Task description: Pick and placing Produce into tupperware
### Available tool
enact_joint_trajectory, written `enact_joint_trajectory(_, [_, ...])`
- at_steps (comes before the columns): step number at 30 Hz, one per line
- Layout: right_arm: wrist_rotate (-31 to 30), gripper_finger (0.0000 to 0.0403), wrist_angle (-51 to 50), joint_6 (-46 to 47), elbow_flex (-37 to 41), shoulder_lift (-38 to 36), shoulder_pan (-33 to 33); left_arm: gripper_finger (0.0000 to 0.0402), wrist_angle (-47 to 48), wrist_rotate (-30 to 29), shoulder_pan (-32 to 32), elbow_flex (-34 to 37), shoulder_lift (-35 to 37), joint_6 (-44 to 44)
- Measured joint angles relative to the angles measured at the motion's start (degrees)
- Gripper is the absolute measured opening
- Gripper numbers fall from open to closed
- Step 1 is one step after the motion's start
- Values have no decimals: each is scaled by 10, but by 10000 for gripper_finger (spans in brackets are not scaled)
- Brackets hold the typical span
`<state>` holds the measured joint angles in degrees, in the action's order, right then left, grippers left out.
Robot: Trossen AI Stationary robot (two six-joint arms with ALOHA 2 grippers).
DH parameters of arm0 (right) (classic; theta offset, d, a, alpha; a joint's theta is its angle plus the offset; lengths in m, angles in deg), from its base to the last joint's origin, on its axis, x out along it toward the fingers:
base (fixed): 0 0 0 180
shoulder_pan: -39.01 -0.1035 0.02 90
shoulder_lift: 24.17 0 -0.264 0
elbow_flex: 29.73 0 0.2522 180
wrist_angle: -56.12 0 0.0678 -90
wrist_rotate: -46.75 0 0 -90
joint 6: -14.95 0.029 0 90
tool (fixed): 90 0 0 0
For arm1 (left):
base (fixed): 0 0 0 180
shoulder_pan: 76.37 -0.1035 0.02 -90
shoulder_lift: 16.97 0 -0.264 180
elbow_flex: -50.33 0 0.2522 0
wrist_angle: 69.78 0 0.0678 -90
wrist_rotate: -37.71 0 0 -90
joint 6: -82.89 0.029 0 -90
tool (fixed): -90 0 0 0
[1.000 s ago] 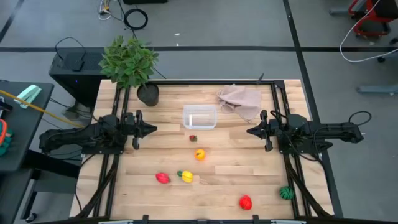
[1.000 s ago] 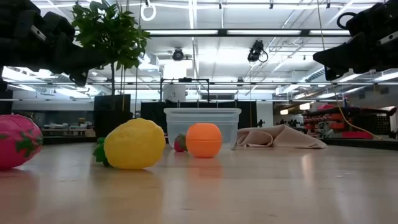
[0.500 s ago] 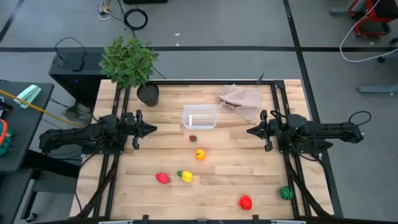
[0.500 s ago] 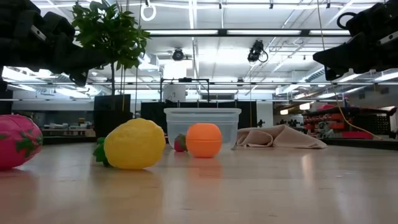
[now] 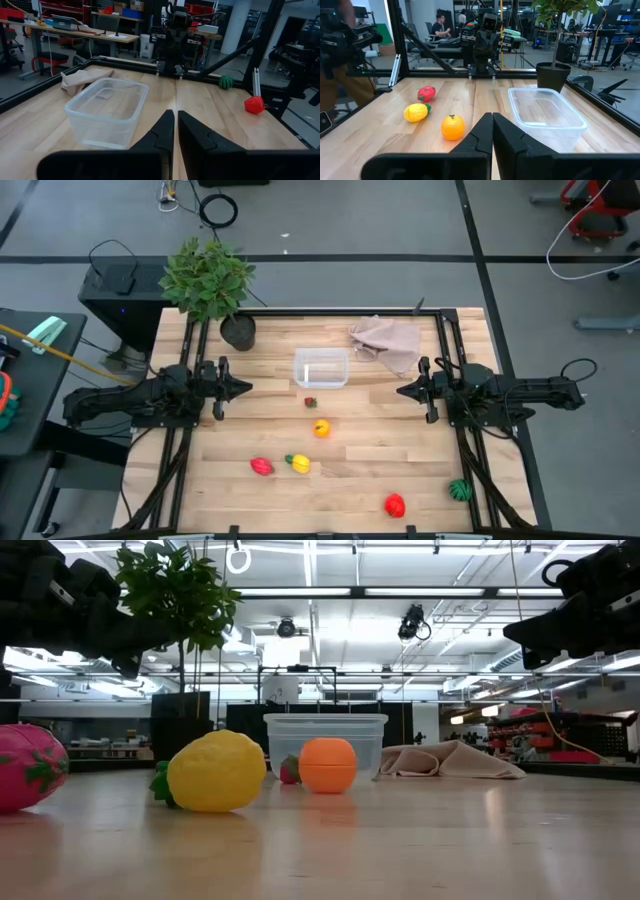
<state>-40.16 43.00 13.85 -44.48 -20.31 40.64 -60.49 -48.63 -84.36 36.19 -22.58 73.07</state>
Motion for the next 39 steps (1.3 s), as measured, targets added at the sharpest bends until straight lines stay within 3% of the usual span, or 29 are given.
enact_joint_trajectory(39, [0,17,0,0,0,0,0,34,0,0,0,0,0,0])
